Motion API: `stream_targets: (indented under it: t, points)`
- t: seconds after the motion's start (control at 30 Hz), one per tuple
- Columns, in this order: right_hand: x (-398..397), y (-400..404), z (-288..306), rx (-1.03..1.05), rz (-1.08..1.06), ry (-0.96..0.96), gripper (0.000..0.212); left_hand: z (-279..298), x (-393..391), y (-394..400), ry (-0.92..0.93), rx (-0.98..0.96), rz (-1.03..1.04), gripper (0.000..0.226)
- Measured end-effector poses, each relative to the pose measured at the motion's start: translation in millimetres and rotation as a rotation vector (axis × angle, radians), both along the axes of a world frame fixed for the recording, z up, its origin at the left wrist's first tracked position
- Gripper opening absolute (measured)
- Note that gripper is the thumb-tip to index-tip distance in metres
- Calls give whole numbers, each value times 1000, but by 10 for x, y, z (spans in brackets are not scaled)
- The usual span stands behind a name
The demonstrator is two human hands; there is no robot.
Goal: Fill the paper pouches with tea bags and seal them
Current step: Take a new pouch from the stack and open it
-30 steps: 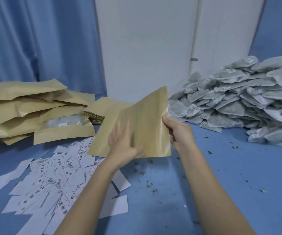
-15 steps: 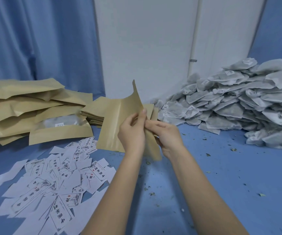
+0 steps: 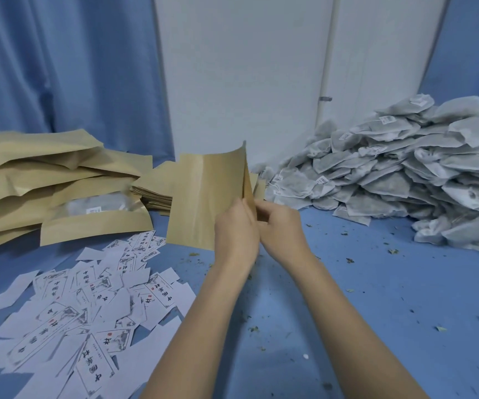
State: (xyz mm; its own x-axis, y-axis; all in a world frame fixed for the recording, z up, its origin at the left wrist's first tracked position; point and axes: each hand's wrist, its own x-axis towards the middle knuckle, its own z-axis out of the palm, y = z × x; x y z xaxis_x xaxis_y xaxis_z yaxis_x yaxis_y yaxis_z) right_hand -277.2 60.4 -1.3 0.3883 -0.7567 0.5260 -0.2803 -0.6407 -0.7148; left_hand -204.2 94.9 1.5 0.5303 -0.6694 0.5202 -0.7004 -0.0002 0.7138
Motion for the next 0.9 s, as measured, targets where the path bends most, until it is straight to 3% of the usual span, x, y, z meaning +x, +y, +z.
stream_targets:
  t: [0.1, 0.2, 0.27, 0.33, 0.4, 0.47, 0.53, 0.6, 0.73, 0.9]
  points:
    - [-35, -49, -32, -124, -90, 182, 23, 24, -4, -29, -80, 84, -29, 19]
    - [-114, -96, -70, -32, -127, 36, 33, 37, 29, -22, -138, 68, -23, 24]
    - [-198, -177, -81, 84, -130, -81, 27, 50, 50, -5, -154, 11, -15, 35]
    - [-251, -190, -68, 87, -98, -67, 16, 72, 54, -24, -193, 75, -18, 35]
    - [-272, -143, -40, 15, -74, -85, 30, 129, 0, -34, -250, 202, -24, 20]
    - [-305, -121, -12, -191, -143, -68, 41, 208, -95, -23, -341, 275, -23, 8]
    - [-338, -135, 23, -479, -303, 62, 31, 270, -221, -32, -461, 308, -6, 17]
    - [-388, -219, 66, -610, -360, 165, 25, 284, -354, -70, -582, 337, -5, 25]
    - [-539, -336, 112, -714, -217, 335, 19, 265, -562, -131, -669, 358, 37, 35]
    - [-669, -458, 257, -600, -255, 832, 27, 325, -801, -69, -670, 393, -25, 31]
